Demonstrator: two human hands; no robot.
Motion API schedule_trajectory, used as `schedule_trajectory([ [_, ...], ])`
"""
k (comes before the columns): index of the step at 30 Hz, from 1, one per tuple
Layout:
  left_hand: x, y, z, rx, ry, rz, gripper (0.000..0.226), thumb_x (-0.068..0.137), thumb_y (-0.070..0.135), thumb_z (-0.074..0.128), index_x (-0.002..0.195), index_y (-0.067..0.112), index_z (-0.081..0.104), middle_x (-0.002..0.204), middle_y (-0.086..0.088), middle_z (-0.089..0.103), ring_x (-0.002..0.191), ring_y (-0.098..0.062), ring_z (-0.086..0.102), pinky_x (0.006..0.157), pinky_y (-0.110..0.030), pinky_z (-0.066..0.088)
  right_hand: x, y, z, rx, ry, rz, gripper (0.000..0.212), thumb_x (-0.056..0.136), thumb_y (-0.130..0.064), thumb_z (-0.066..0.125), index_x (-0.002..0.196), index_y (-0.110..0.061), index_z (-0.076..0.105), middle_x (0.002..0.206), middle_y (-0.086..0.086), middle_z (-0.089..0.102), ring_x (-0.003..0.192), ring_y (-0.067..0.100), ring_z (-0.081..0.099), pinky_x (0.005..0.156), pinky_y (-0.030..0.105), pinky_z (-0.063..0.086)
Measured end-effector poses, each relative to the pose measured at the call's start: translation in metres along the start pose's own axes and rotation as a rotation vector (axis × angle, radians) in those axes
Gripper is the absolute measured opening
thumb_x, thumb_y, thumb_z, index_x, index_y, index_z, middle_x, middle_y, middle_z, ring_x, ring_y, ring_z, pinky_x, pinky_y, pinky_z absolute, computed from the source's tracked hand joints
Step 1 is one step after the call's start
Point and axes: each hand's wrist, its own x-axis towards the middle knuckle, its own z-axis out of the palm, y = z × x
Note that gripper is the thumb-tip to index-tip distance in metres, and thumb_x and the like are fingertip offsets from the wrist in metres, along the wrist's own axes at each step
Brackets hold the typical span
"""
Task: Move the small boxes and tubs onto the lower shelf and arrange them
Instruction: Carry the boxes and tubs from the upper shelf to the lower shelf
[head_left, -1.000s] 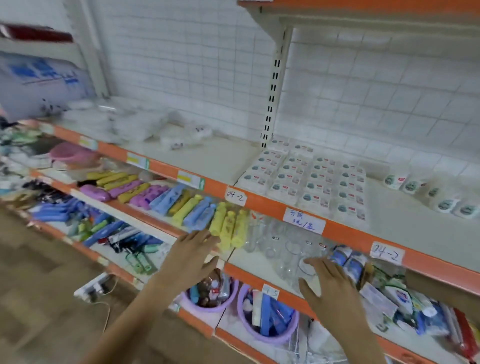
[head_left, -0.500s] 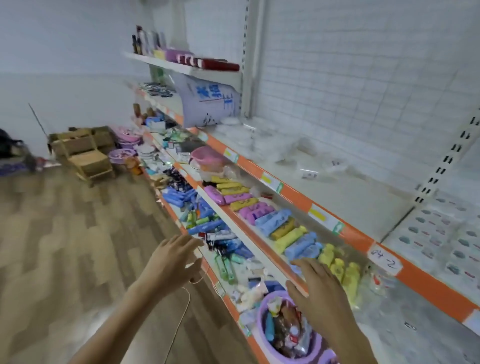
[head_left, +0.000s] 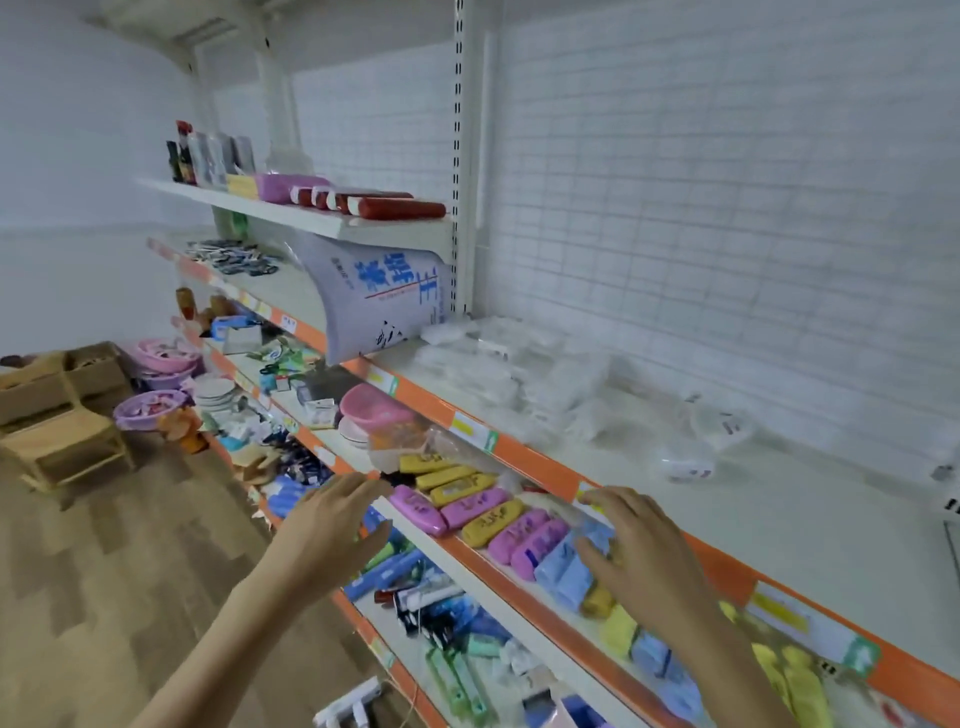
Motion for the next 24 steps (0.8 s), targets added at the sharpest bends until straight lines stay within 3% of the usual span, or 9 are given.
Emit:
schedule_trajectory([
  [2,0.031,-0.012,0.002,-0.028,0.017,0.049,0.032,0.084,0.026,0.064,0.115,0.017,0.062,0.109,0.002,0.063,0.100,-0.020,0.060,0.078,-0.030,0.046,0.026,0.005,0.000,-0.009,0.043,0.008,0.034,0.085,-0.028,0.063,0.117,-0.020,0.057,0.118,-0.006,0.056,0.109,0.018,0.052,0.087,0.030,0.043],
  [6,0.098,-0.032,0.013,0.000,0.031,0.145,0.033,0.077,0.032,0.061,0.107,0.016,0.066,0.098,-0.001,0.068,0.085,-0.024,0.066,0.064,-0.033,0.051,0.080,0.017,-0.003,-0.049,0.121,0.011,0.033,0.084,-0.027,0.063,0.116,-0.021,0.057,0.117,-0.006,0.056,0.108,0.017,0.052,0.085,0.033,0.044],
  [9,0.156,-0.039,0.023,-0.037,0.028,0.165,0.049,0.079,0.048,0.039,0.112,0.019,0.063,0.106,0.000,0.064,0.096,-0.020,0.061,0.074,-0.030,0.047,0.127,0.034,-0.003,-0.070,0.152,0.018,0.035,0.085,-0.029,0.061,0.119,-0.022,0.055,0.121,-0.007,0.054,0.112,0.017,0.048,0.090,0.032,0.041],
  [12,0.216,-0.044,0.035,-0.054,0.017,0.172,0.044,0.085,0.044,0.044,0.121,0.022,0.056,0.117,0.003,0.057,0.108,-0.016,0.054,0.084,-0.029,0.044,0.178,0.058,0.004,-0.048,0.141,0.032,0.035,0.087,-0.032,0.057,0.121,-0.023,0.052,0.125,-0.009,0.052,0.116,0.015,0.046,0.091,0.029,0.039],
  [17,0.309,-0.049,0.054,-0.082,-0.058,0.200,0.036,0.090,0.034,0.054,0.124,0.024,0.051,0.120,0.006,0.053,0.110,-0.010,0.050,0.089,-0.025,0.043,0.260,0.100,0.020,-0.002,0.080,0.137,0.037,0.090,-0.034,0.054,0.125,-0.025,0.049,0.130,-0.010,0.048,0.119,0.012,0.042,0.094,0.027,0.036],
  [21,0.374,-0.047,0.076,-0.102,-0.090,0.234,0.037,0.090,0.034,0.054,0.125,0.023,0.050,0.121,0.006,0.052,0.107,-0.010,0.051,0.084,-0.020,0.039,0.306,0.134,0.034,0.001,0.021,0.227,0.038,0.091,-0.033,0.052,0.127,-0.023,0.047,0.131,-0.006,0.046,0.121,0.013,0.040,0.094,0.027,0.034],
  [24,0.418,-0.039,0.100,-0.139,-0.156,0.286,0.037,0.090,0.034,0.054,0.125,0.022,0.050,0.125,0.004,0.051,0.112,-0.011,0.049,0.091,-0.024,0.040,0.331,0.155,0.047,-0.001,-0.027,0.277,0.041,0.090,-0.032,0.053,0.129,-0.022,0.044,0.133,-0.003,0.045,0.122,0.016,0.039,0.096,0.030,0.035],
])
